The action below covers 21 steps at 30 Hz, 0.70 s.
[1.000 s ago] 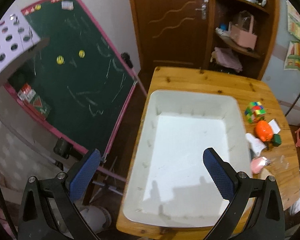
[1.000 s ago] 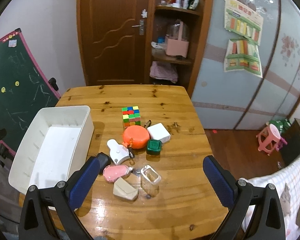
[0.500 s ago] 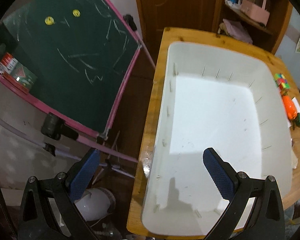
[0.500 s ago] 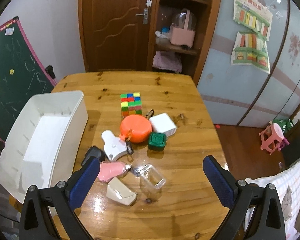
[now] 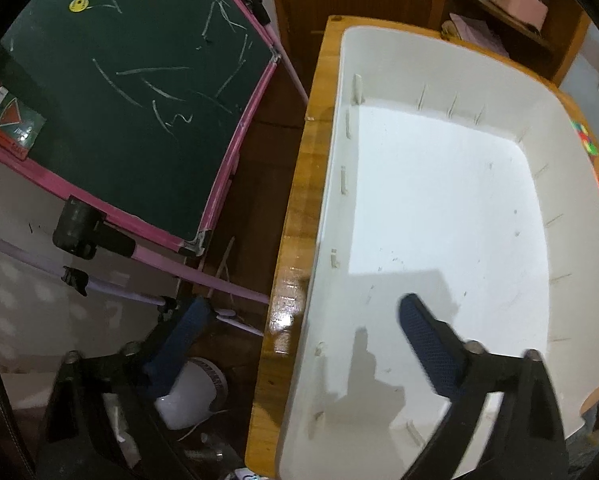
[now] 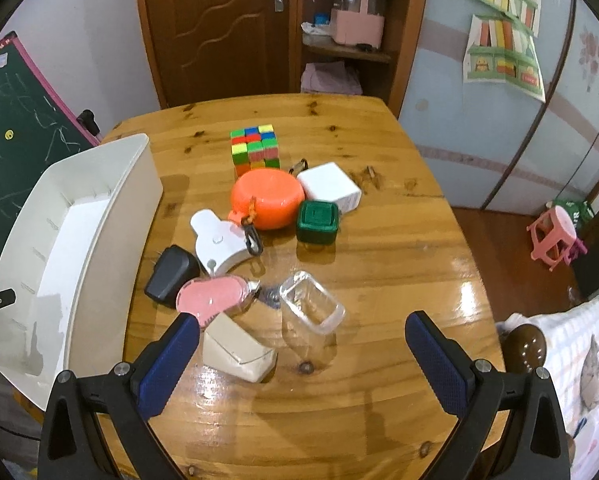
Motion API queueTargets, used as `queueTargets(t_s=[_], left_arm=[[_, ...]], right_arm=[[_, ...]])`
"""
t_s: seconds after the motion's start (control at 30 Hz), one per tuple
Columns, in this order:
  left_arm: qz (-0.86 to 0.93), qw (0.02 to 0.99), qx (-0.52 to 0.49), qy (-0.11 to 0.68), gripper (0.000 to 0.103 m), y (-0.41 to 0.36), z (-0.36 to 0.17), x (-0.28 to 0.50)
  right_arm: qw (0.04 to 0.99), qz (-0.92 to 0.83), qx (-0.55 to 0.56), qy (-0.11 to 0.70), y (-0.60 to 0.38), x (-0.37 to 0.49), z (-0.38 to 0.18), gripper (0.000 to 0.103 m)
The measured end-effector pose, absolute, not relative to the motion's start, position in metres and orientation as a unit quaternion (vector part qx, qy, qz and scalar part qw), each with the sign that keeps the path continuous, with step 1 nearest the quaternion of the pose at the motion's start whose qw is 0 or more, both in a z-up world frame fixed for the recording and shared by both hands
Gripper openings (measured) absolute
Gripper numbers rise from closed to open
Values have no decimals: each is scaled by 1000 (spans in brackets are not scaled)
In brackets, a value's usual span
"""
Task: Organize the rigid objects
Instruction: 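Rest the left tool on the white bin rim while moving the right tool toward the objects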
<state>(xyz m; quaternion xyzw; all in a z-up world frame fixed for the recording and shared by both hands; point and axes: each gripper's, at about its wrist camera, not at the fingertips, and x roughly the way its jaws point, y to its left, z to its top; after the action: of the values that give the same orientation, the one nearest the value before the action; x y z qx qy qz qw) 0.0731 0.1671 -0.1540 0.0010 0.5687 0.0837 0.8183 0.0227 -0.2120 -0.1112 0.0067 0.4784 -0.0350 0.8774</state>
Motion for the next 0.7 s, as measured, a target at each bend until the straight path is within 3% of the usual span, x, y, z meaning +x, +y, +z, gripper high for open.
queueTargets(t_s=[0.17,0.3,0.37,0.43,0.53,0.7], left_arm=[[83,803,-2,590,68,169,-167,74],[67,784,-16,617,41,168,-181,76],[64,779,-21,623,33,167,-185,76],[61,780,-25,622,17,167,-187,75],[67,783,-27,618,11,167,-187,76],[65,785,-31,616,10,167,-187,76]], right_arm=[[872,-26,7,489,-210,19,-125,103],[869,-16,18,494,-211,16,-135,103],[867,-15,24,497,-211,15,-140,103],[865,-11,34,501,-211,14,-146,103],[860,-2,45,508,-205,13,-154,103],[855,5,46,517,-190,16,-165,103]])
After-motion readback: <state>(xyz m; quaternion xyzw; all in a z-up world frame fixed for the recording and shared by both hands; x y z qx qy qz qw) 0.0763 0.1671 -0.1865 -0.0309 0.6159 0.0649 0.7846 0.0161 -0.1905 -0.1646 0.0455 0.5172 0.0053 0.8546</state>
